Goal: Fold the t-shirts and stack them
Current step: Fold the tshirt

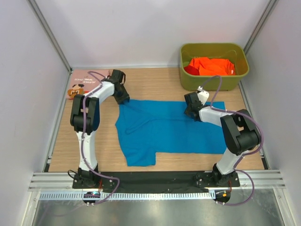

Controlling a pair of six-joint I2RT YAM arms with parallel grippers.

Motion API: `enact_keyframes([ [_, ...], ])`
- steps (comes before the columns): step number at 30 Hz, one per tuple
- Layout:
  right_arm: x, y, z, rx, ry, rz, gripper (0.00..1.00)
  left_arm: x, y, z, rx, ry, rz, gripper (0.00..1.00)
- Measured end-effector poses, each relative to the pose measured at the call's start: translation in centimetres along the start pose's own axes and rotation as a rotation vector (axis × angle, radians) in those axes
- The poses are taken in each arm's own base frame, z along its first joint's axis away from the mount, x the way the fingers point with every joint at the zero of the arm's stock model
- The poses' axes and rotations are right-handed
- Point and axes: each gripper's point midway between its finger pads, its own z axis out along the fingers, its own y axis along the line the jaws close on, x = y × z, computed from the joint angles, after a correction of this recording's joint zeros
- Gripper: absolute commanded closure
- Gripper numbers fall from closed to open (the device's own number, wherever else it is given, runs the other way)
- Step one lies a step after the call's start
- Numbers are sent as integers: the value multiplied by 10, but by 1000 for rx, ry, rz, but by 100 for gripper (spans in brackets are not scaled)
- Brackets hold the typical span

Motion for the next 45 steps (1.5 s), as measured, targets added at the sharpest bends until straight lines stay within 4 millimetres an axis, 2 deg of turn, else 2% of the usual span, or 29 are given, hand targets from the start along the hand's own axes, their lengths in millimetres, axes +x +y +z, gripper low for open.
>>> enact_keyframes([
  [3,-14,-2,11,19,-11,40,61,-20,-17,8,23,-17,9,61],
  [6,-24,-2,15,25,-5,49,60,-36,-29,4,41,-36,32,57],
  [10,-33,2,1,-11,19,10,58,-48,-31,-26,54,-74,62,50],
  [13,-41,14,-35,-96,24,-32,57,-35,-17,-70,40,-103,81,50],
  [14,-43,20,-50,-136,22,-43,55,-23,-7,-80,26,-94,94,51],
  [15,-45,28,-67,-181,16,-55,54,-20,-10,-106,56,-127,104,51],
  [17,-40,47,-103,-287,-1,-86,52,1,-7,-136,86,-143,135,51],
  [19,-19,67,-140,-412,8,-126,50,27,-5,-151,123,-138,169,51],
  [22,36,78,-175,-531,86,-199,50,88,8,-158,160,-51,237,50],
  [24,76,72,-184,-552,164,-245,53,128,25,-153,144,18,273,48],
  [28,133,51,-185,-531,284,-278,53,179,65,-140,74,123,267,48],
  [30,155,46,-190,-533,328,-300,53,194,78,-136,57,157,240,48],
  [32,173,50,-199,-560,354,-328,52,209,89,-132,41,182,213,48],
  [38,222,69,-227,-668,385,-435,51,232,100,-132,60,186,164,48],
  [43,250,70,-227,-683,386,-537,51,246,102,-128,122,191,114,48],
  [45,253,74,-228,-697,371,-551,53,254,103,-125,141,208,105,48],
])
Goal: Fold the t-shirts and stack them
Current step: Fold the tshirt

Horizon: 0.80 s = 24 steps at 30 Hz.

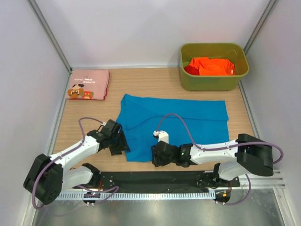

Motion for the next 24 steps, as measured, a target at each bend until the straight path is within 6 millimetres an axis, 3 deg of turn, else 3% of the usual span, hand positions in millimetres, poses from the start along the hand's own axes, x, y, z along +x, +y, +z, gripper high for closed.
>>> enact_keyframes([
  [5,0,2,3,7,-17,-27,61,5,-4,1,34,6,-10,48],
  [13,-6,-2,5,33,-49,-55,99,7,-21,-19,165,-42,7,46],
  [18,-18,4,3,37,-82,-51,99,14,-30,-26,216,-32,38,45],
  [24,-33,5,-9,44,-129,-32,99,28,-19,-17,159,-1,71,45],
])
